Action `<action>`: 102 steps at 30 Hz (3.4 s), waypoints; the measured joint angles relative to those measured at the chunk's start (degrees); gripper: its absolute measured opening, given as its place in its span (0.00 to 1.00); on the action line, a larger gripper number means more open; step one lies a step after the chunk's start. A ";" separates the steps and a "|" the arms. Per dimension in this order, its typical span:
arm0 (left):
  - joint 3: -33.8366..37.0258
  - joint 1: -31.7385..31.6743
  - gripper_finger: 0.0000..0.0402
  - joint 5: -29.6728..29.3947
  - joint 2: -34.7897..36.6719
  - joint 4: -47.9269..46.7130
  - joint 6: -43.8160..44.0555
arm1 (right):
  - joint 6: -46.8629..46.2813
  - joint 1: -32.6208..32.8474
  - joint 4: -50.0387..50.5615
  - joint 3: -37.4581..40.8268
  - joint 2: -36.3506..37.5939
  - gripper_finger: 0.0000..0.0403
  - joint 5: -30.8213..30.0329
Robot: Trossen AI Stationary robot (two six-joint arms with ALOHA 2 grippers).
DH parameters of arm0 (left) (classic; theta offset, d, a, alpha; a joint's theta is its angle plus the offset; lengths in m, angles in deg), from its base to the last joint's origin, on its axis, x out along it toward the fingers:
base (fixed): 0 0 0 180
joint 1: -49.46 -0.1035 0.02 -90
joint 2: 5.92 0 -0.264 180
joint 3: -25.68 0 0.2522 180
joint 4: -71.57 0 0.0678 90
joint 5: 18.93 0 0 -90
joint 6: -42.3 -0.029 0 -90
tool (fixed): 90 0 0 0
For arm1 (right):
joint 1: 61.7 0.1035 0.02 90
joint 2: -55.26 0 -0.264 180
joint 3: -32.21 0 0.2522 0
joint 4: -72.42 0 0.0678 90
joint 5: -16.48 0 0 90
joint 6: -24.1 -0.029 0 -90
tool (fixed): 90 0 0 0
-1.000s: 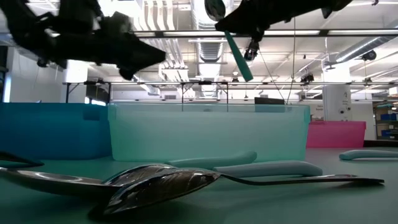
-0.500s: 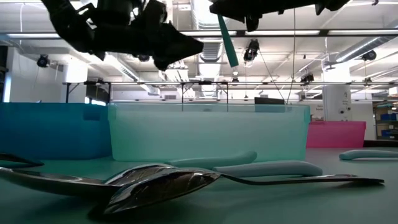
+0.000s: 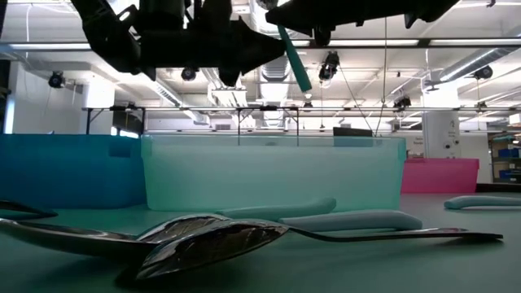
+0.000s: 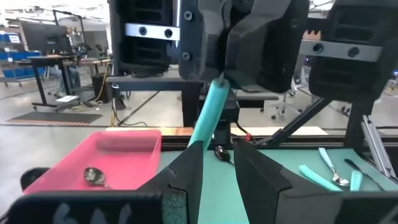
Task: Sort silverware by color (type)
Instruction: Put the green spoon into the blue bin
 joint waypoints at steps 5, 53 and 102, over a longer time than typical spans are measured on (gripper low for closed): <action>-0.80 0.54 0.19 -0.10 -0.64 -0.23 -0.59 | 0.36 0.01 -0.74 -0.39 -1.39 0.02 -0.09; -4.54 1.34 0.06 -2.27 0.32 -5.50 -0.59 | -0.34 0.00 0.13 -1.24 -0.64 0.02 -0.15; -7.86 1.82 0.10 4.42 27.87 -118.06 22.61 | -31.64 4.01 82.64 -1.24 -1.91 0.29 27.85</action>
